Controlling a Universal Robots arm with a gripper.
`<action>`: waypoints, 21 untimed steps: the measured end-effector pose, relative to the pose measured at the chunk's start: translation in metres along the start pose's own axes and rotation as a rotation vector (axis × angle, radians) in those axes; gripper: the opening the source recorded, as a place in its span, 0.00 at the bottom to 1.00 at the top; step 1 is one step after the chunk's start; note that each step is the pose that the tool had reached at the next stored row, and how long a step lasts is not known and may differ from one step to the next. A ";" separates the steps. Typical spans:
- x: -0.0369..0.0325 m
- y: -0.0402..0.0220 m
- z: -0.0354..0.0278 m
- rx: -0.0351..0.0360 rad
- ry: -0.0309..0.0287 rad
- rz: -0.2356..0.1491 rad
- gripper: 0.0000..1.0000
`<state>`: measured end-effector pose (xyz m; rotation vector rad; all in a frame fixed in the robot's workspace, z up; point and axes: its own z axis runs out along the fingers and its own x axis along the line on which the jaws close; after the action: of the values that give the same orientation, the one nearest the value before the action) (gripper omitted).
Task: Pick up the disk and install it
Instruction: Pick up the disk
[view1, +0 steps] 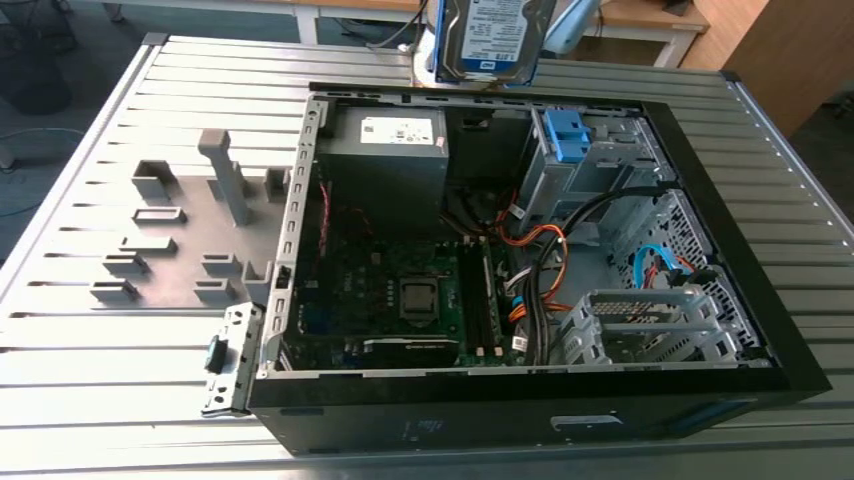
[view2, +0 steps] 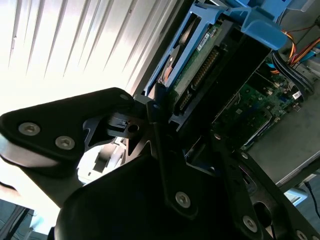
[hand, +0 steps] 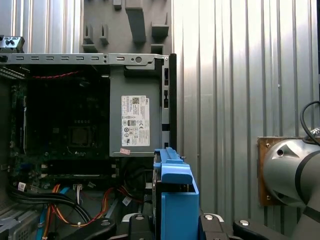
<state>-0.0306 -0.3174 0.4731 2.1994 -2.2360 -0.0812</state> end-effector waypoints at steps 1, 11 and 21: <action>0.0006 0.0000 -0.0001 0.0000 0.0001 0.000 0.36; 0.0178 -0.0002 -0.0006 0.0000 0.0000 0.000 0.36; 0.0322 -0.0005 -0.0011 0.0000 0.0004 0.000 0.36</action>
<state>-0.0306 -0.3496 0.4731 2.1991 -2.2359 -0.0808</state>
